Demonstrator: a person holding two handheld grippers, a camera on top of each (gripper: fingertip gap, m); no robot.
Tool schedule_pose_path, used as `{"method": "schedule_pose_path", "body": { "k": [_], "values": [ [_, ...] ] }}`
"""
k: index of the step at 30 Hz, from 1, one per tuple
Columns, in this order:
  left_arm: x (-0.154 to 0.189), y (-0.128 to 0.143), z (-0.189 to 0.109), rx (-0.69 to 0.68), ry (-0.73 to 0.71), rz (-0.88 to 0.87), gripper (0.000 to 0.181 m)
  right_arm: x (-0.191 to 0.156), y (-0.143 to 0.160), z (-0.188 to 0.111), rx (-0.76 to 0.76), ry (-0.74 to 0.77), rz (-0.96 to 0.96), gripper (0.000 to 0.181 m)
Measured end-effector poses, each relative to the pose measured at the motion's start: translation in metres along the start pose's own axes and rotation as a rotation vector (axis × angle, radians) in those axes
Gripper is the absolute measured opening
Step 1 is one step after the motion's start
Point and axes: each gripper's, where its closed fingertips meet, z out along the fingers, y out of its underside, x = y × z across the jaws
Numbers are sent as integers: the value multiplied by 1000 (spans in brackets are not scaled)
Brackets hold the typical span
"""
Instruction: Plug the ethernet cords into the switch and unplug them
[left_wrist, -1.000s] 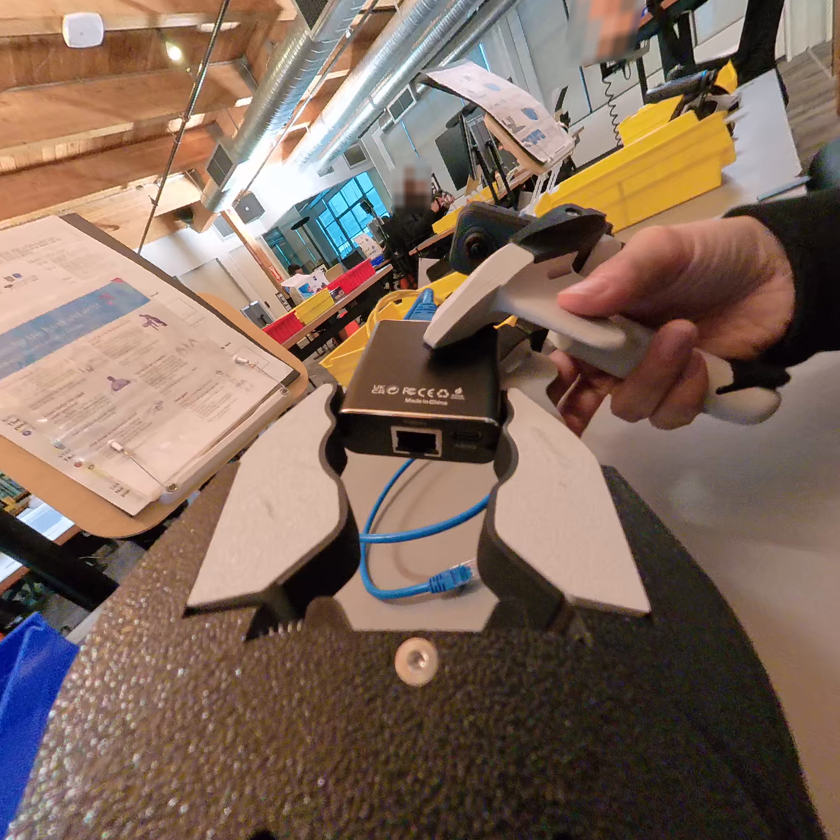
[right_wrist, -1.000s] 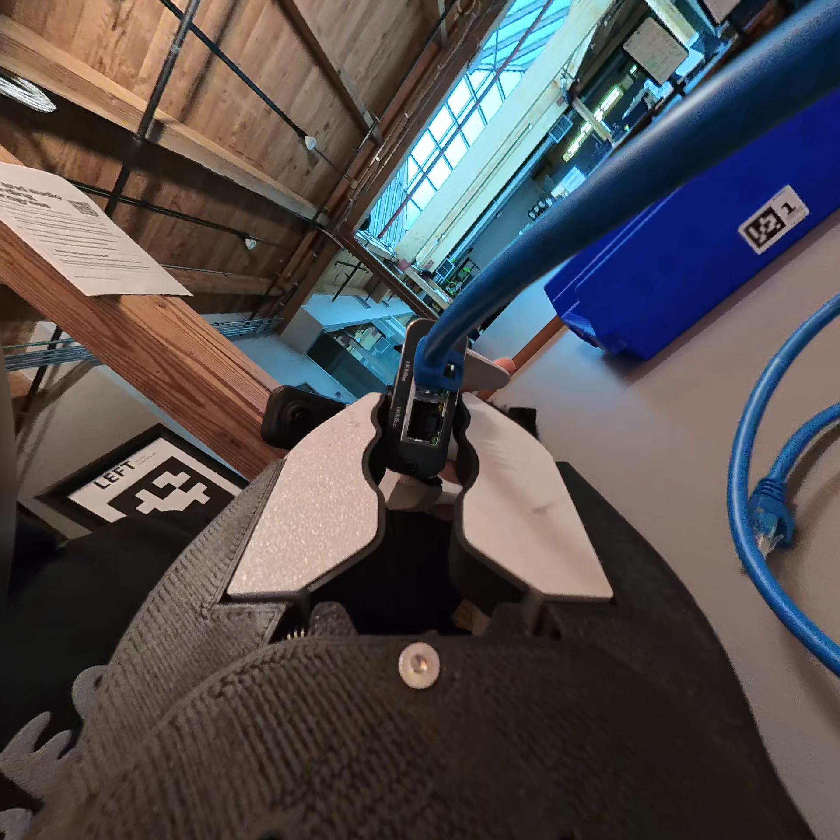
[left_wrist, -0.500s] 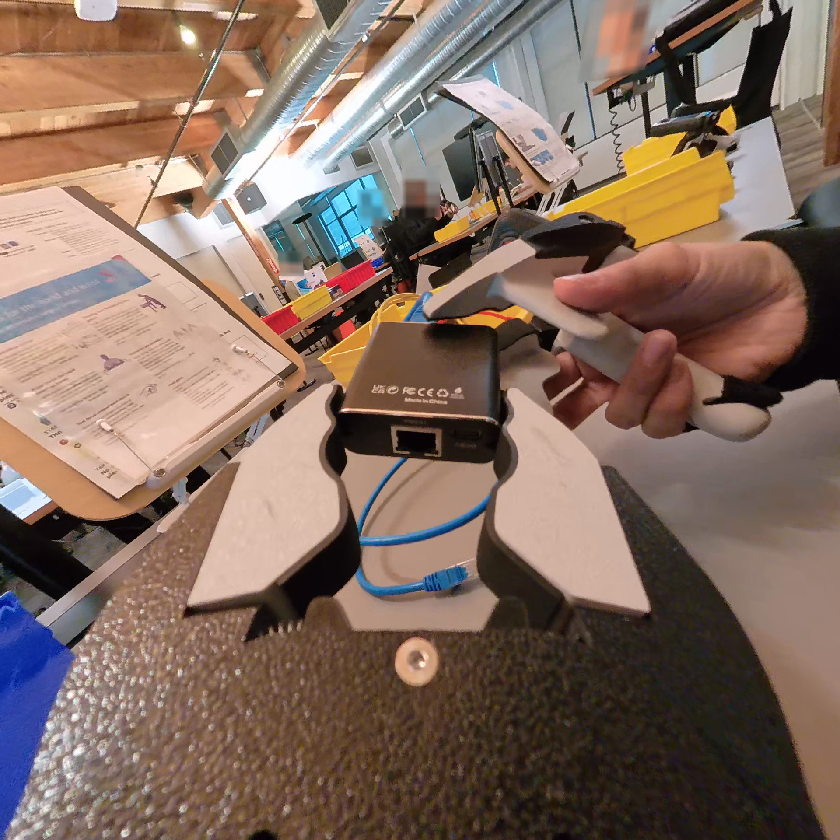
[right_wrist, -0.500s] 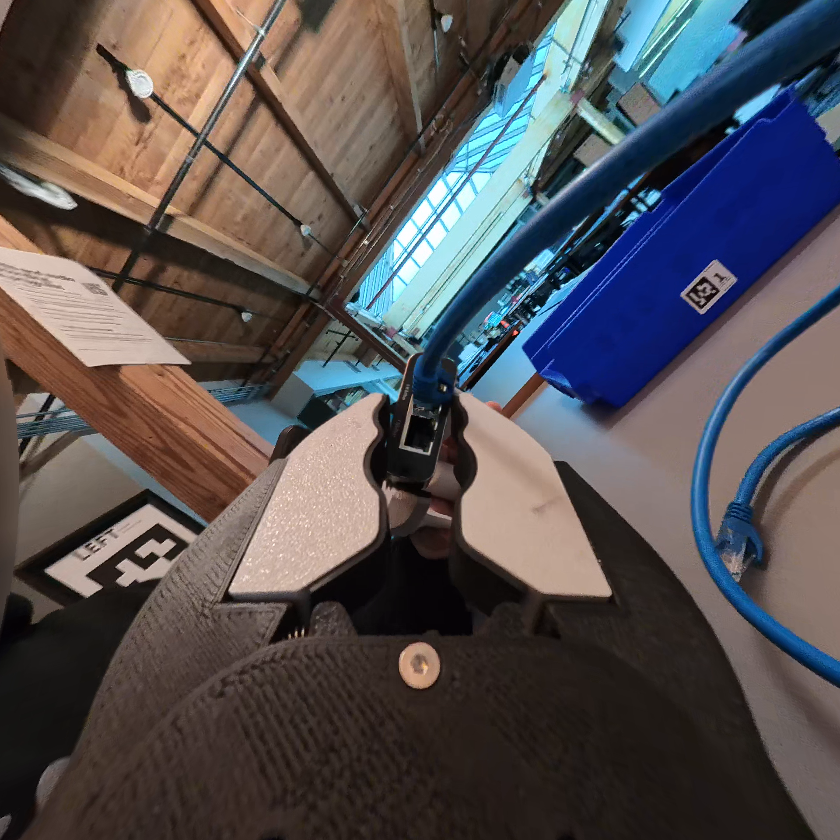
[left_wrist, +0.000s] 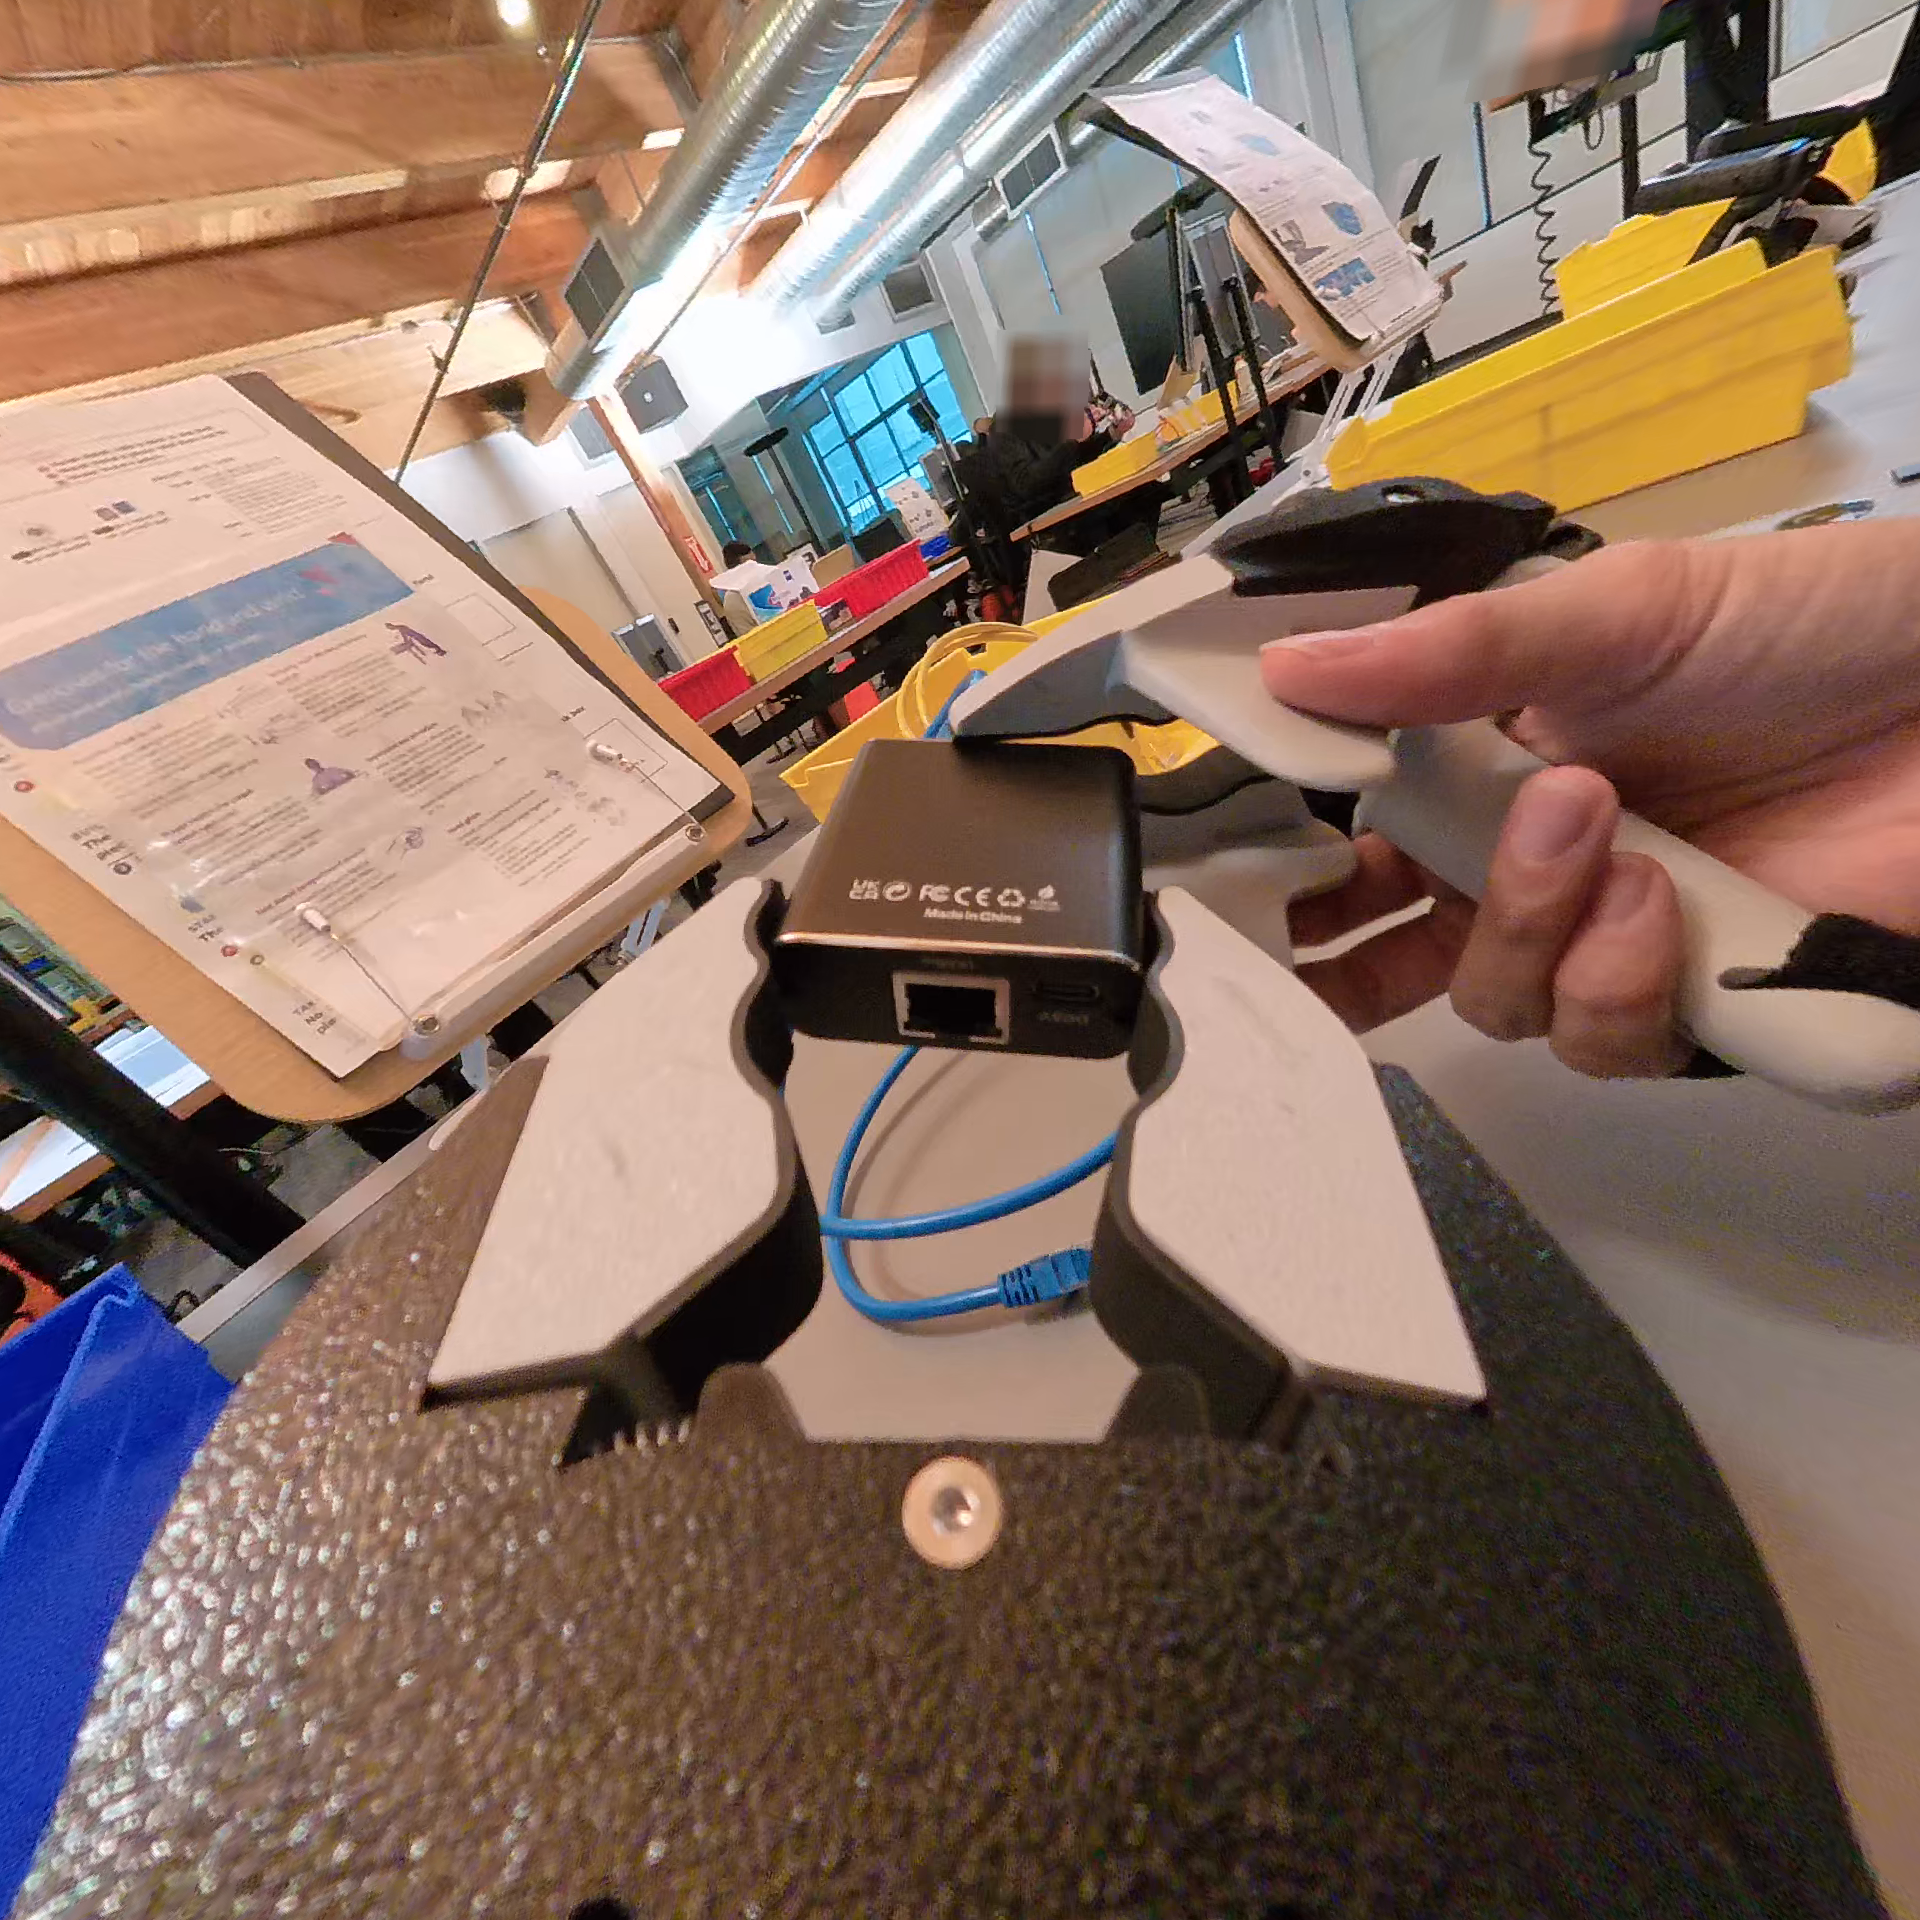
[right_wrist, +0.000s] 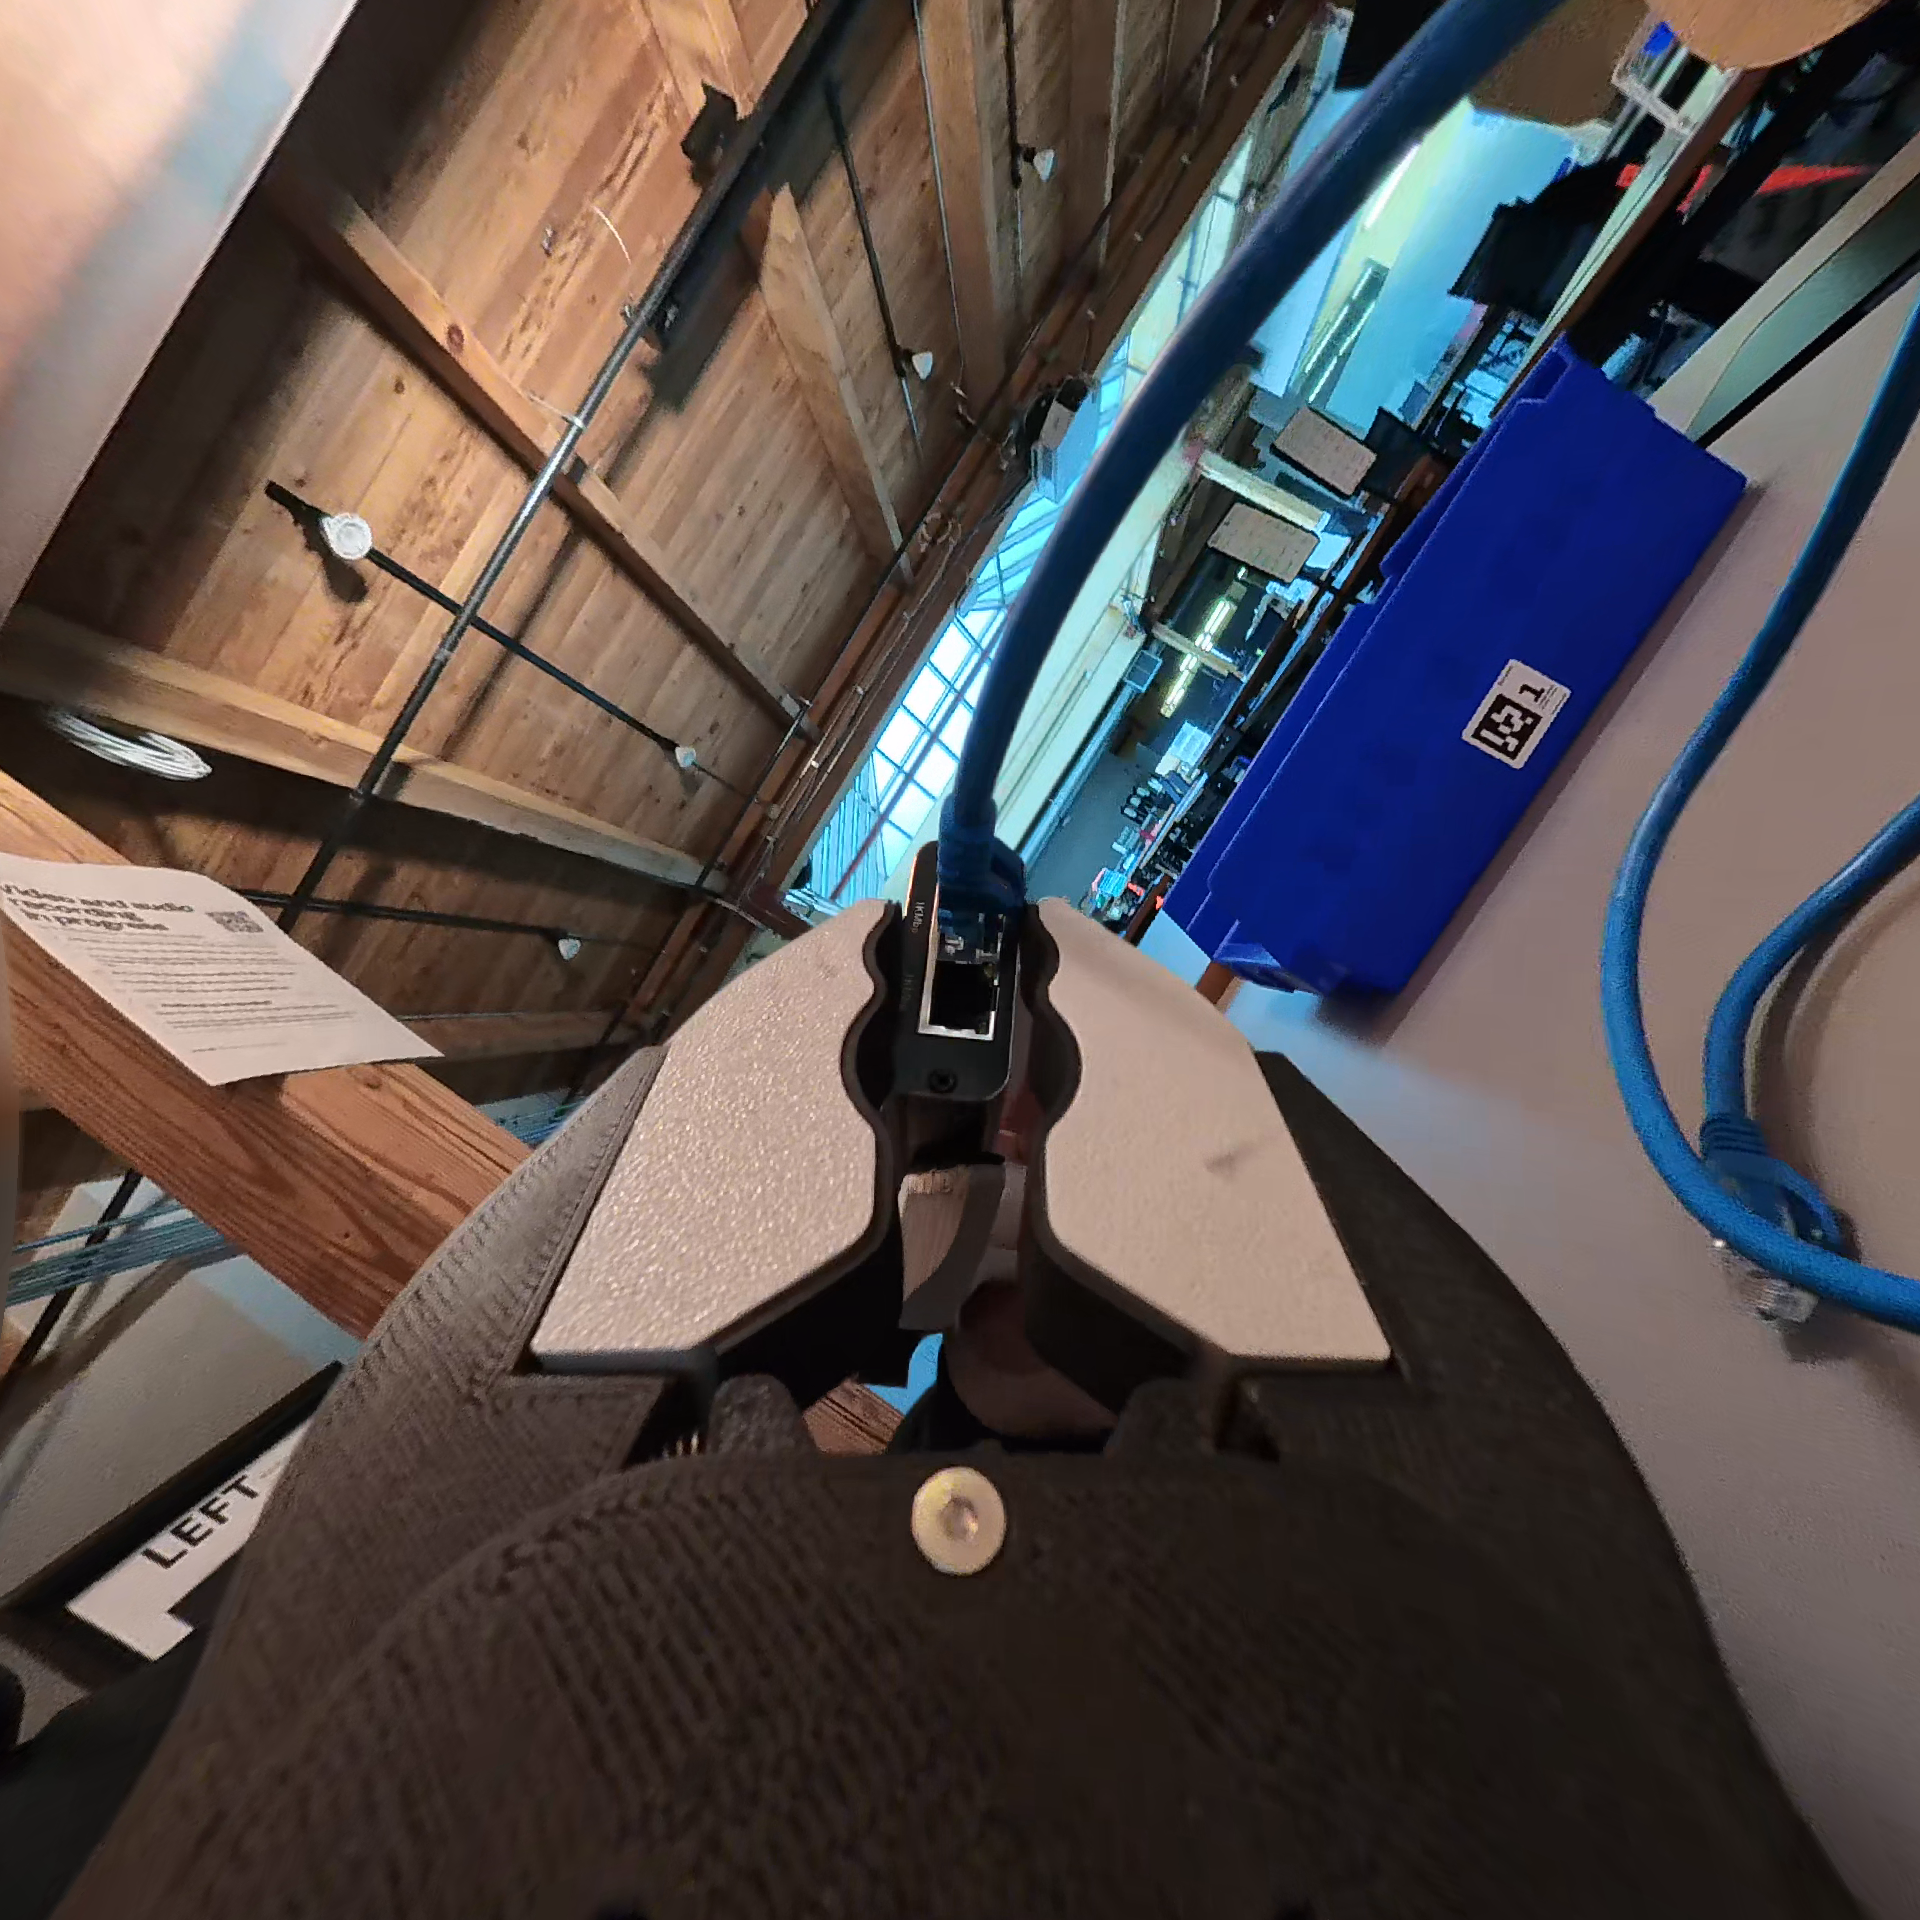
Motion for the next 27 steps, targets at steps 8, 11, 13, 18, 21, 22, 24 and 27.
{"method": "schedule_pose_path", "body": {
  "k": [8, 11, 13, 18, 21, 22, 24, 27],
  "values": [
    [5, -1, 5, -1, -24, -2, 63, 4, -8, -5, 108, 9, 9, 14],
    [4, -2, 4, -2, -26, 11, 63, 3, -7, -5, 66, 3, -4, 15],
    [5, -2, 4, -6, -34, 22, 63, 4, -7, -5, 69, 10, 0, 15],
    [8, 6, 8, -48, -55, 74, 63, 13, -8, -9, 112, 0, 51, 14],
    [10, 8, 9, -53, -58, 86, 63, 14, -7, -11, 102, -25, 33, 14],
    [10, 8, 9, -51, -61, 91, 63, 14, -7, -12, 85, -22, 16, 14],
    [10, 8, 10, -35, -76, 92, 63, 12, -6, -11, 57, -29, -37, 14],
    [7, 7, 10, -9, -110, 79, 63, 9, -8, -9, 62, -20, -202, 15]
  ]
}}
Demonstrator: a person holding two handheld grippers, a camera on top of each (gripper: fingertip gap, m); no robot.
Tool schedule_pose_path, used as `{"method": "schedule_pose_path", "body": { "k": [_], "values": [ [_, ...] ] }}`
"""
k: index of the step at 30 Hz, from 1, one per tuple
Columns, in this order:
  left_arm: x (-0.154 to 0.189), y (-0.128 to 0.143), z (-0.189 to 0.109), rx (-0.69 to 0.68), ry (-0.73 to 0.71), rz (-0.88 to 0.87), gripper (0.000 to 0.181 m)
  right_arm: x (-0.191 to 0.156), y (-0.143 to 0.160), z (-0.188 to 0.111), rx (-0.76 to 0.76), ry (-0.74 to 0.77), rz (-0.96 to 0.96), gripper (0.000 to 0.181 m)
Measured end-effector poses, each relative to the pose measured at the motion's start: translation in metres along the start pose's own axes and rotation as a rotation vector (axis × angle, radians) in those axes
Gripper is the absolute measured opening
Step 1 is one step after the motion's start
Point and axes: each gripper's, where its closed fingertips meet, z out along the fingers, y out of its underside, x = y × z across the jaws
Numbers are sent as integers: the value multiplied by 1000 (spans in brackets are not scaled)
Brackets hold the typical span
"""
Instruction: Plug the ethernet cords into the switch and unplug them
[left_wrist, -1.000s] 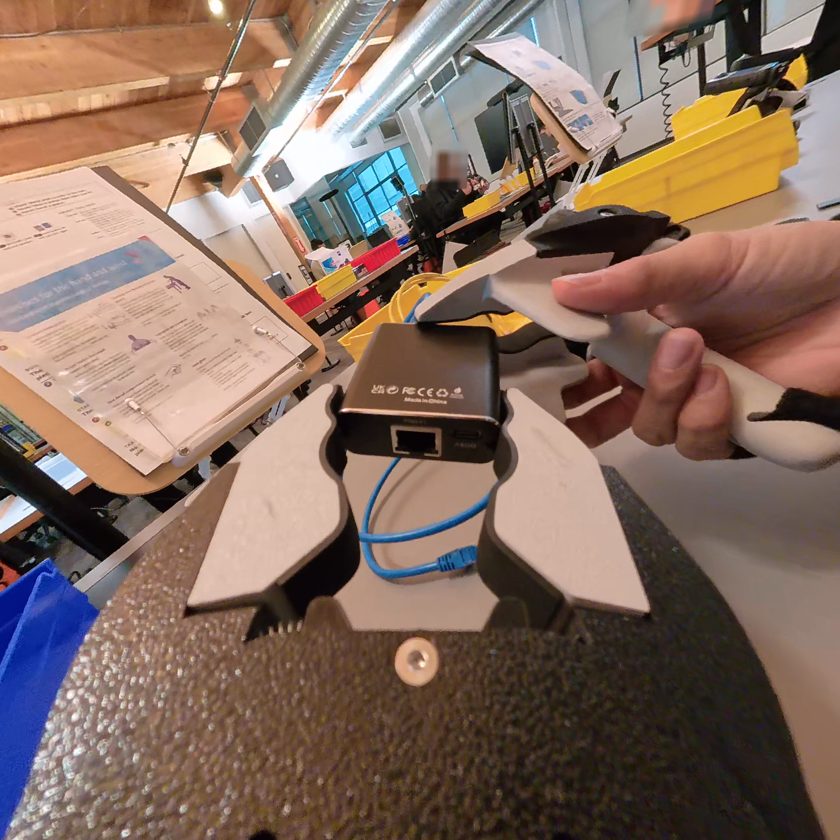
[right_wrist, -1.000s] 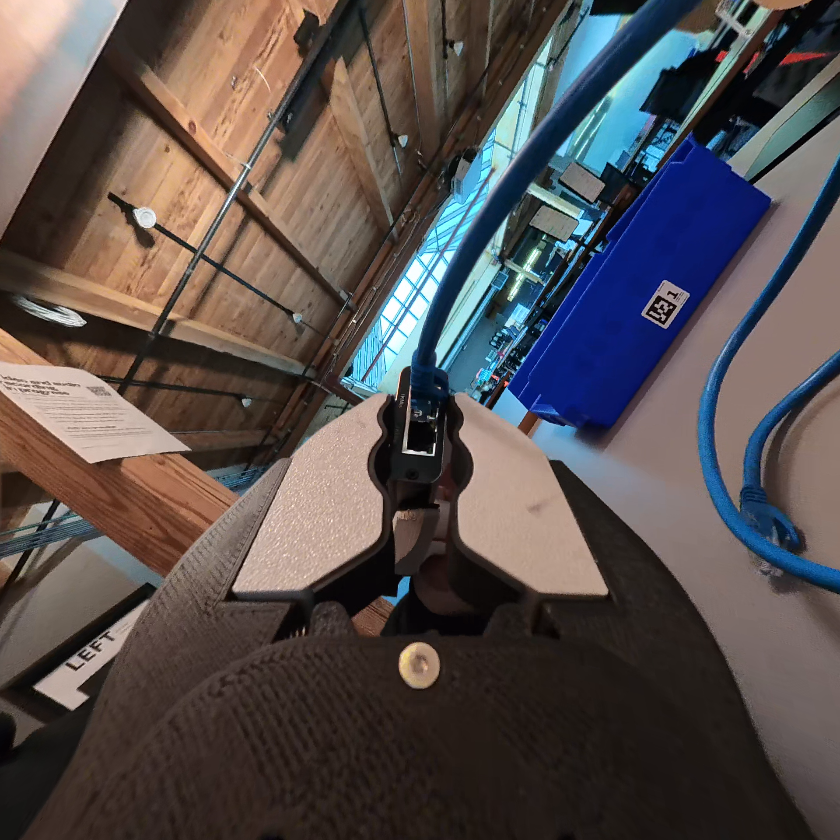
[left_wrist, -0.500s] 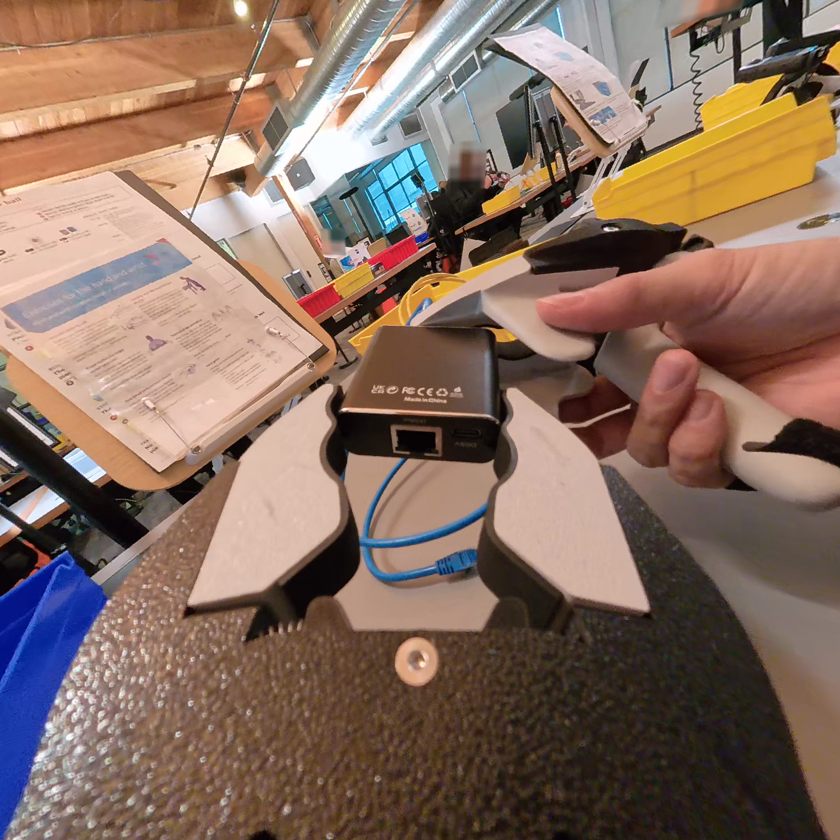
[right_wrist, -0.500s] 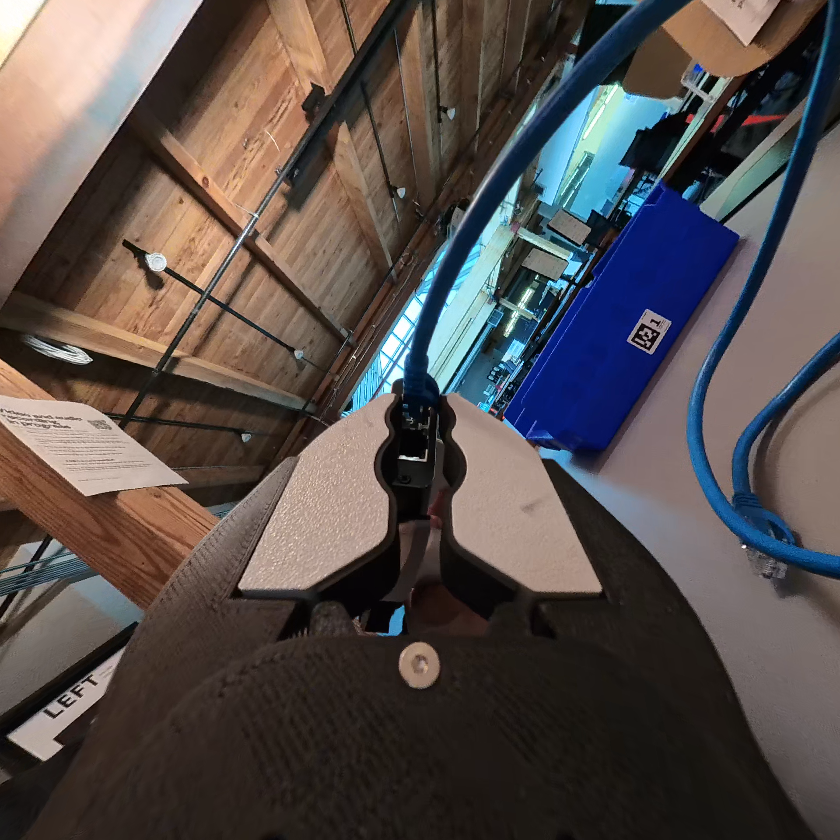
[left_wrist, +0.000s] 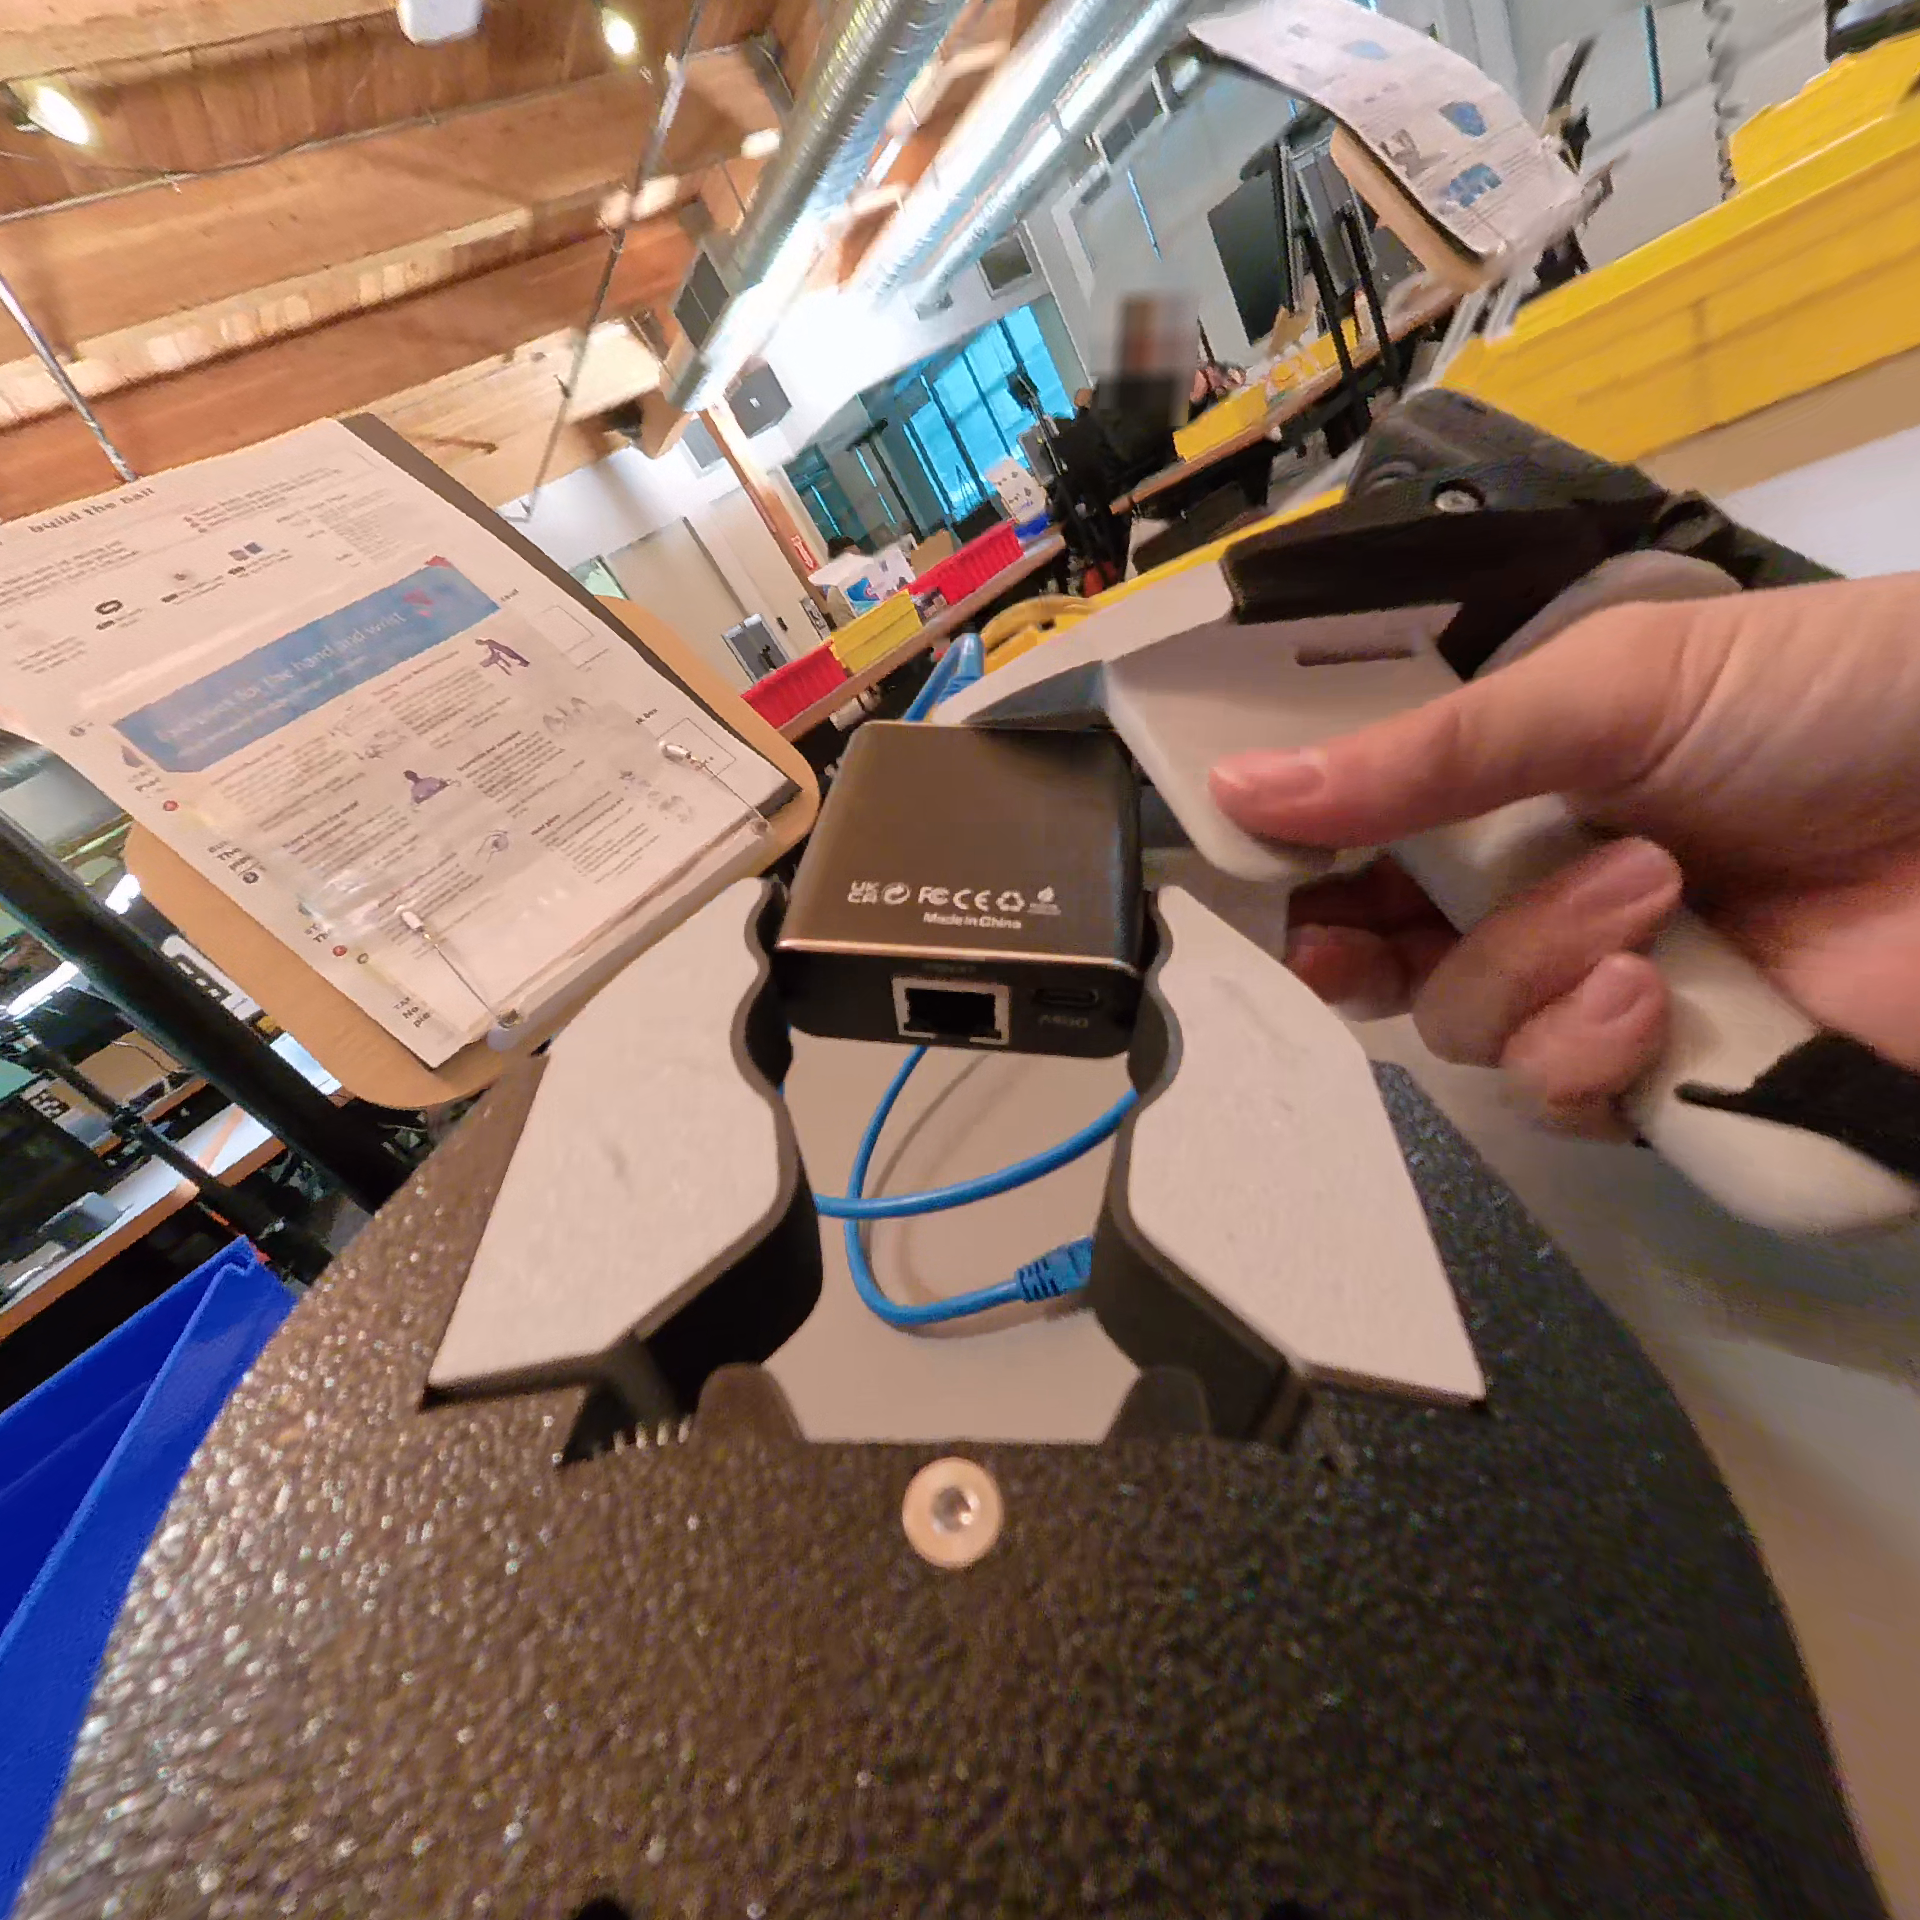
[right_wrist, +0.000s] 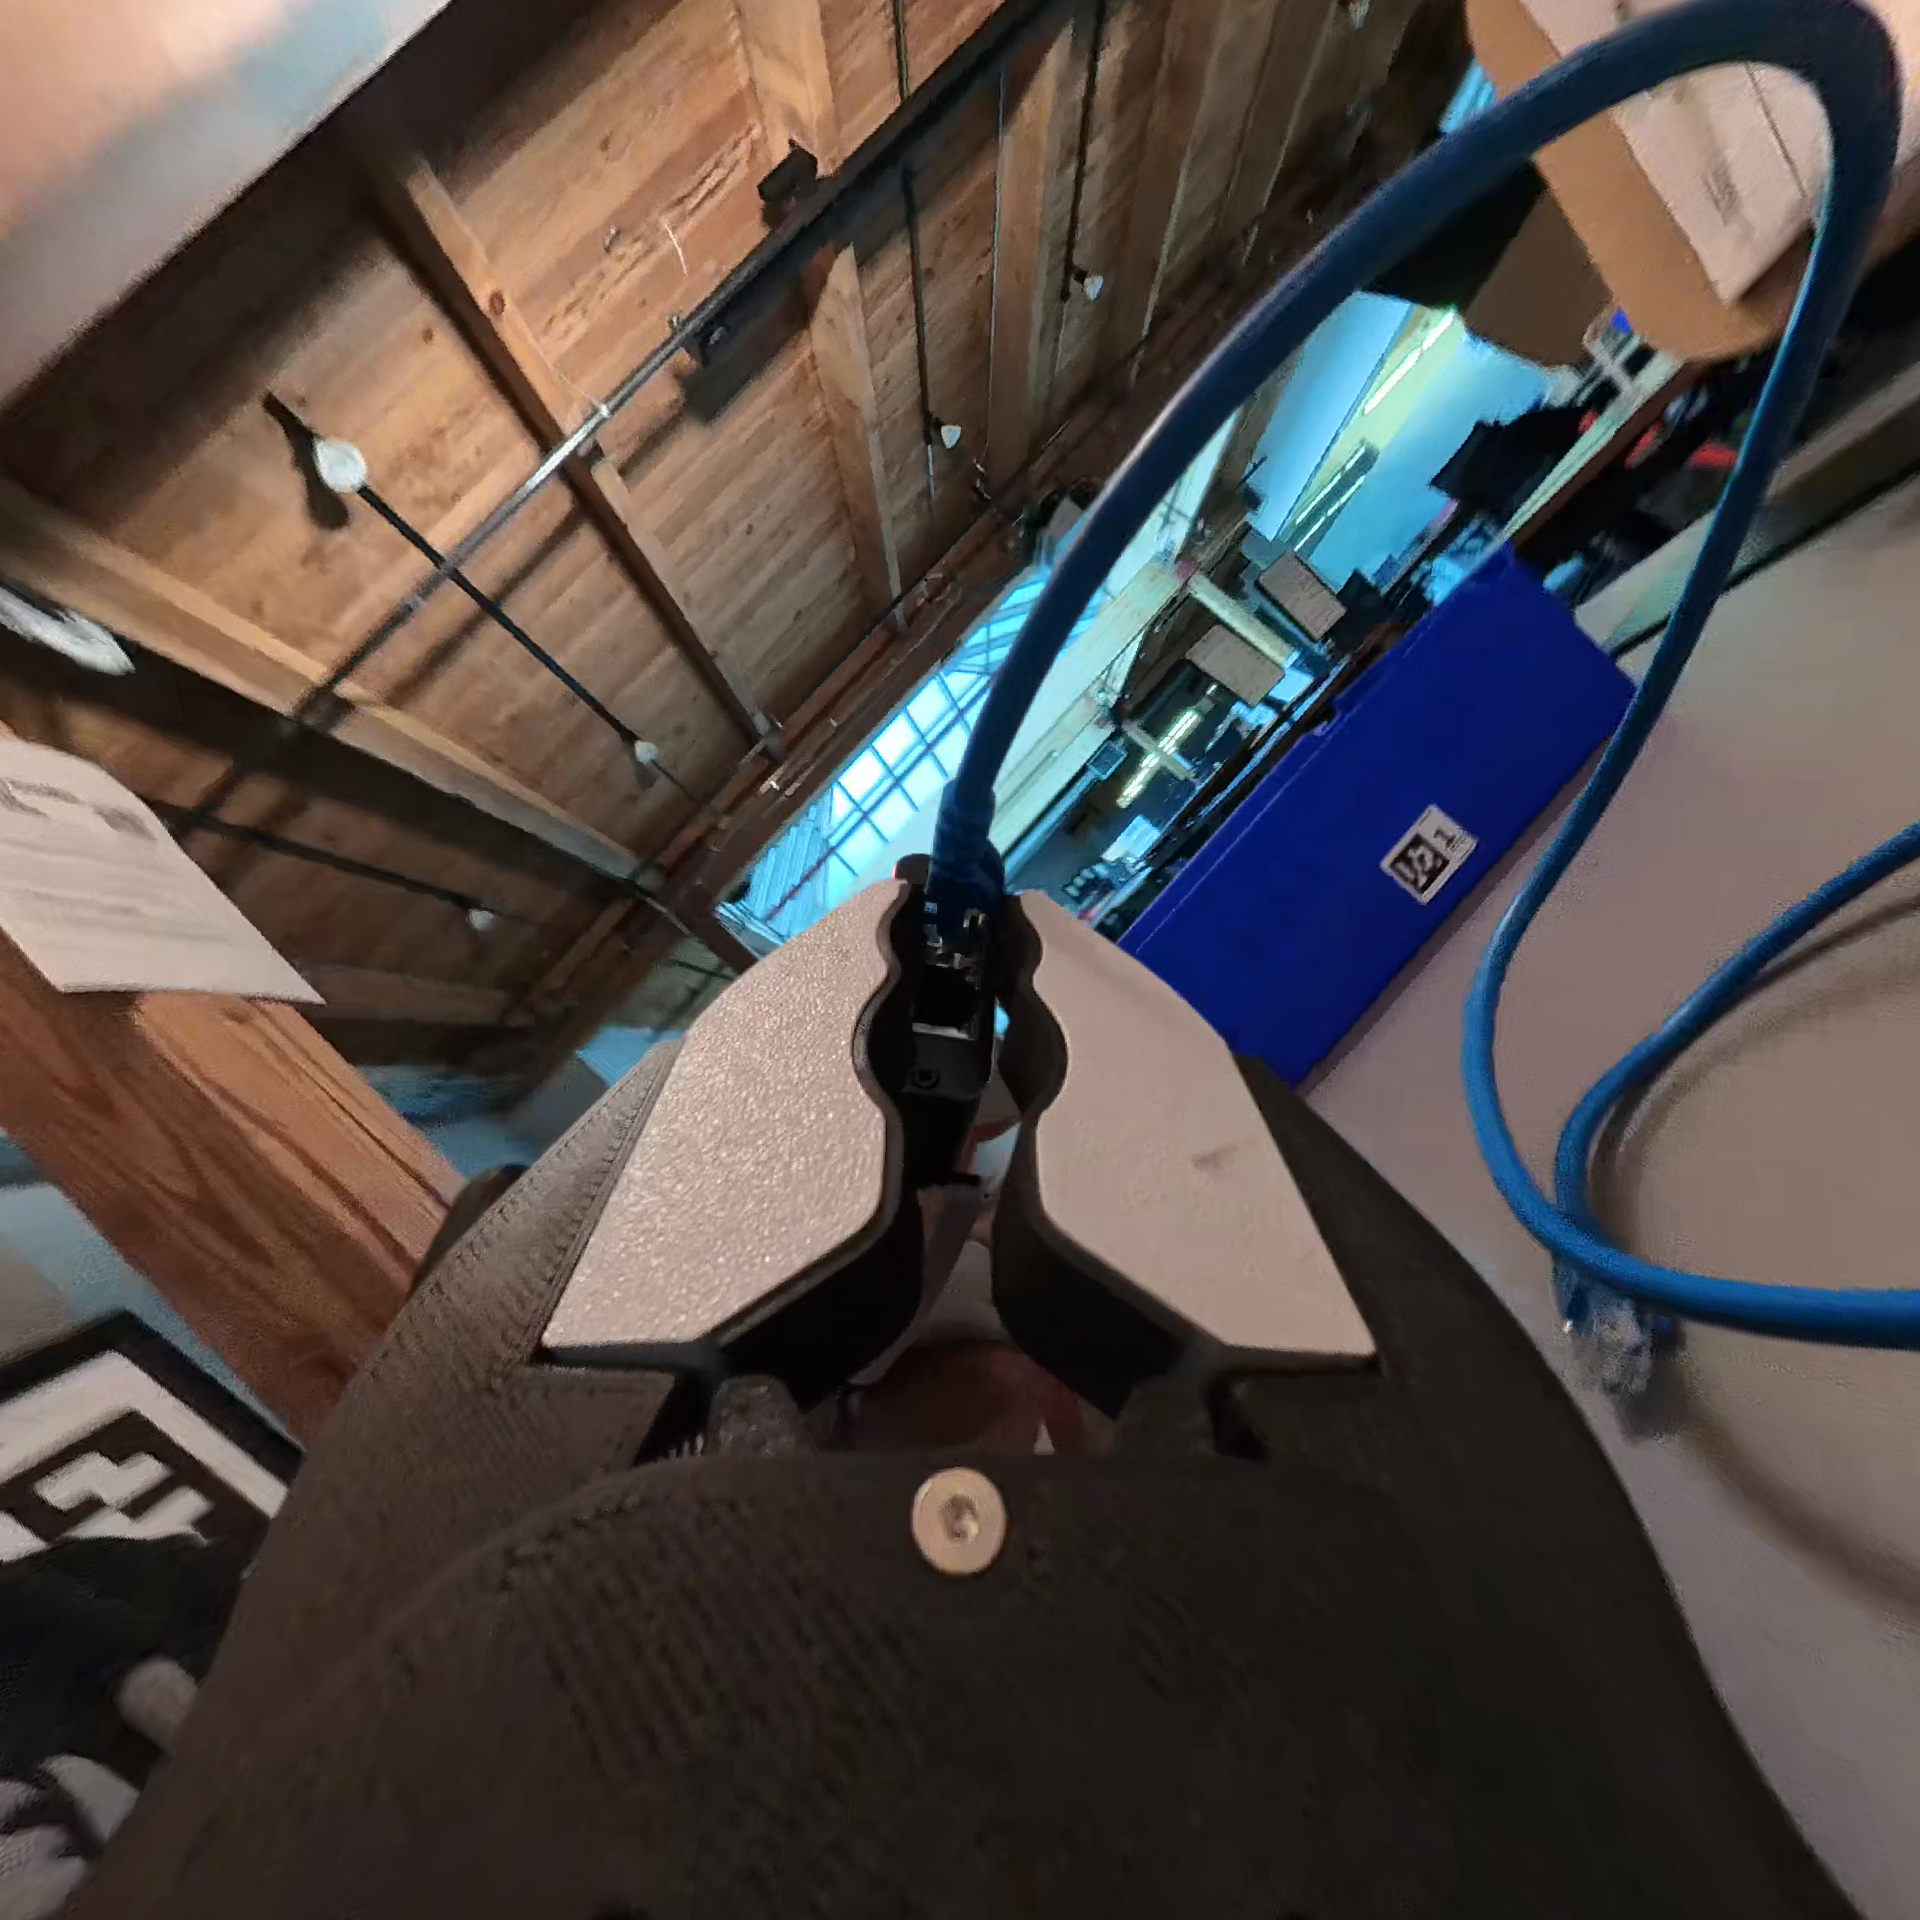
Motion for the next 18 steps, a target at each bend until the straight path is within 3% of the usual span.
{"method": "schedule_pose_path", "body": {
  "k": [5, 15, 18],
  "values": [
    [-14, -7, -7, 30, -80, 43, 63, -14, 1, 16, -62, -58, -132, 16],
    [-21, 7, -10, 8, -93, 26, 63, -3, 9, 26, -67, -58, -98, 15],
    [-20, 7, -9, -16, -129, 122, 63, -2, 8, 24, -67, -59, -92, 15]
  ]
}}
